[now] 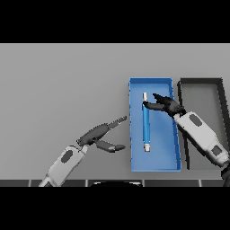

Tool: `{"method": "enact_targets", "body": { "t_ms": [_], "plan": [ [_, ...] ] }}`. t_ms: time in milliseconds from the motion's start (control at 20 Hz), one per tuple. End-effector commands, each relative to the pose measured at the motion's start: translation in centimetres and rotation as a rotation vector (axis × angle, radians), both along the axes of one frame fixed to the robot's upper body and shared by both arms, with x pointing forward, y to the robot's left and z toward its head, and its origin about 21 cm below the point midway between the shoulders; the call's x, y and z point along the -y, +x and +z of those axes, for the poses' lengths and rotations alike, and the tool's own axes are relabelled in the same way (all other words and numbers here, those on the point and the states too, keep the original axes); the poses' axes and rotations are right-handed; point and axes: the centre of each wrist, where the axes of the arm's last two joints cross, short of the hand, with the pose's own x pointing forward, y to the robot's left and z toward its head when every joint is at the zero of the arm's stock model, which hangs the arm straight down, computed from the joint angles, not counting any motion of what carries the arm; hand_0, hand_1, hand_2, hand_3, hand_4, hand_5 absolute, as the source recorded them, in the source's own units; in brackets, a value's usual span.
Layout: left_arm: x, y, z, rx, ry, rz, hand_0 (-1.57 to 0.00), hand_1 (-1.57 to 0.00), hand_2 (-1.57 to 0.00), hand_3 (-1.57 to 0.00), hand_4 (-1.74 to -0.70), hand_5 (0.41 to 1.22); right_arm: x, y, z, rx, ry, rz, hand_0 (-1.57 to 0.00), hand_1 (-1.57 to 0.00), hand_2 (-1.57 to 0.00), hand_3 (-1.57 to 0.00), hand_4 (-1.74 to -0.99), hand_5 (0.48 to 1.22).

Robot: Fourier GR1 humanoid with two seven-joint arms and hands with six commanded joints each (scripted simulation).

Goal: Pick up the blue pipe and place it into the blue bin.

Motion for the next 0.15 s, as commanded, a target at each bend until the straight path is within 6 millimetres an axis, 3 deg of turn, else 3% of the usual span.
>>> {"method": "enact_targets", "body": {
  "t_ms": [0, 100],
  "plan": [
    [-0.13, 0.00, -0.16, 0.003, -0.002, -0.004, 0.00, 0.00, 0.00, 0.00, -0.92, 0.467, 0.05, -0.17, -0.19, -0.003, 0.010, 0.002, -0.01, -0.01, -0.01, -0.01, -1.129, 0.674],
    [-0.13, -0.34, -0.87, -0.005, -0.001, -0.004, 0.00, 0.00, 0.00, 0.00, -0.92, 0.468, 0.07, 0.11, -0.11, 0.008, 0.027, 0.003, -0.01, -0.01, -0.01, -0.01, -1.129, 0.677]
  ]
}}
